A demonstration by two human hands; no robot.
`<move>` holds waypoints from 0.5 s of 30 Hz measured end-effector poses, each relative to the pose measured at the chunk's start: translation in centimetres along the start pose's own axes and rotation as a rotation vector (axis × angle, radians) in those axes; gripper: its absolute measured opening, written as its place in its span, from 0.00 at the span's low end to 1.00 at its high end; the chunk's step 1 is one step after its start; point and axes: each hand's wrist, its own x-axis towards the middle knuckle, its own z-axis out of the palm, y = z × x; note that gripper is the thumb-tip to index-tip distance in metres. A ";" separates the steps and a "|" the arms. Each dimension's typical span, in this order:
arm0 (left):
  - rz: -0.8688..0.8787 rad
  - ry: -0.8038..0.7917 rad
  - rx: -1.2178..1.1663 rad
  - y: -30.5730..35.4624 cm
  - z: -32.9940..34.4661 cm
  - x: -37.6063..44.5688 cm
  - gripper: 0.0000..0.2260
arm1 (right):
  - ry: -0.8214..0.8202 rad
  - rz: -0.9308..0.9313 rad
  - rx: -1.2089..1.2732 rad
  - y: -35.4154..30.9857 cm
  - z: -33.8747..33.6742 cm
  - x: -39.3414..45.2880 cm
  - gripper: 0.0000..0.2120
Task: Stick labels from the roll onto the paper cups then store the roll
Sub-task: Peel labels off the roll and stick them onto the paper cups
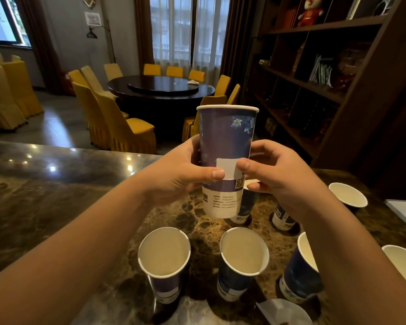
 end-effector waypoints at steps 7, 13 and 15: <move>0.045 0.132 0.192 -0.5 -2.8 0.6 0.30 | 0.018 -0.020 -0.107 0.9 1.6 3.0 0.17; -0.074 0.150 0.370 -3.7 -6.4 0.5 0.31 | -0.070 -0.034 -0.469 3.1 4.8 7.3 0.28; -0.107 0.161 0.467 -5.0 -7.5 0.5 0.29 | -0.126 -0.021 -0.561 4.1 5.8 8.5 0.31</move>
